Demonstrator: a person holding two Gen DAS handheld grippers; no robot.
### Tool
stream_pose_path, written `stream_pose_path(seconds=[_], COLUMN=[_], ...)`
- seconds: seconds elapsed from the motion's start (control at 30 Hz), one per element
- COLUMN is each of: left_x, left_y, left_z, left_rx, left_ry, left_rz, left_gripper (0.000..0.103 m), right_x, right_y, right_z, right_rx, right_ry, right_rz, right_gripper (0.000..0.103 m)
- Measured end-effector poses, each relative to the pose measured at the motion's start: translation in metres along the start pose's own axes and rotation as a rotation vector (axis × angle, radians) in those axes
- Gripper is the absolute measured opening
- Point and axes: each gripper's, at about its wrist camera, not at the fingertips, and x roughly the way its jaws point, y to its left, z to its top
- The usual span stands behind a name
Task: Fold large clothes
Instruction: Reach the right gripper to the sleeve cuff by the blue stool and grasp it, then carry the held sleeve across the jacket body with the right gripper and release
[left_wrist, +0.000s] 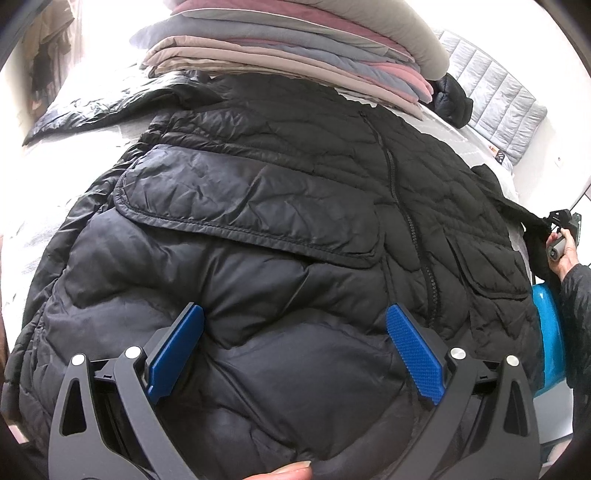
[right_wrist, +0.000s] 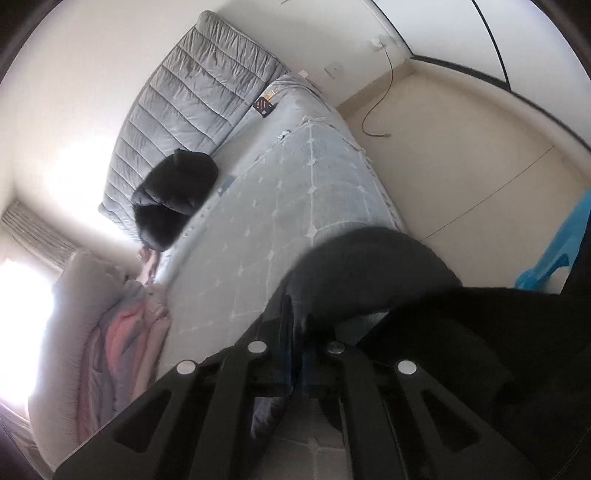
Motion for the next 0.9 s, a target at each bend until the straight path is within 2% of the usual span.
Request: stream_pose_path(seconds=[0.13, 0.23, 0.37, 0.47, 0.6, 0.7, 0.73, 0.9], left_x=[-0.004, -0.016, -0.039, -0.051, -0.049, -0.058, -0.060, -0.063], left_y=[0.000, -0.006, -0.013, -0.007, 0.006, 0.012, 0.013, 0.019], left_z=[0.006, 0.017, 0.036, 0.041, 0.041, 0.042, 0.041, 0.042], left_rx=[-0.002, 0.030, 0.099, 0.088, 0.031, 0.021, 0.019, -0.006], left_ry=[-0.005, -0.035, -0.113, -0.157, -0.120, -0.144, -0.150, -0.142], left_rz=[-0.004, -0.015, -0.019, -0.023, -0.064, -0.072, -0.073, -0.093], left_gripper=[0.096, 0.096, 0.096, 0.096, 0.096, 0.096, 0.096, 0.096], right_x=[-0.012, -0.029, -0.053, -0.066, -0.075, -0.072, -0.068, -0.037], right_y=[0.016, 0.044, 0.112, 0.167, 0.249, 0.291, 0.307, 0.335], right_z=[0.003, 0.003, -0.012, -0.041, -0.109, -0.167, -0.198, -0.307], right_rx=[-0.008, -0.082, -0.239, -0.357, -0.540, -0.649, -0.699, -0.821], right_ry=[-0.037, -0.086, -0.134, -0.136, -0.099, -0.052, -0.023, 0.115], right_rz=[0.059, 0.090, 0.178, 0.255, 0.373, 0.435, 0.460, 0.494], right_gripper=[0.004, 0.004, 0.004, 0.004, 0.004, 0.004, 0.004, 0.004])
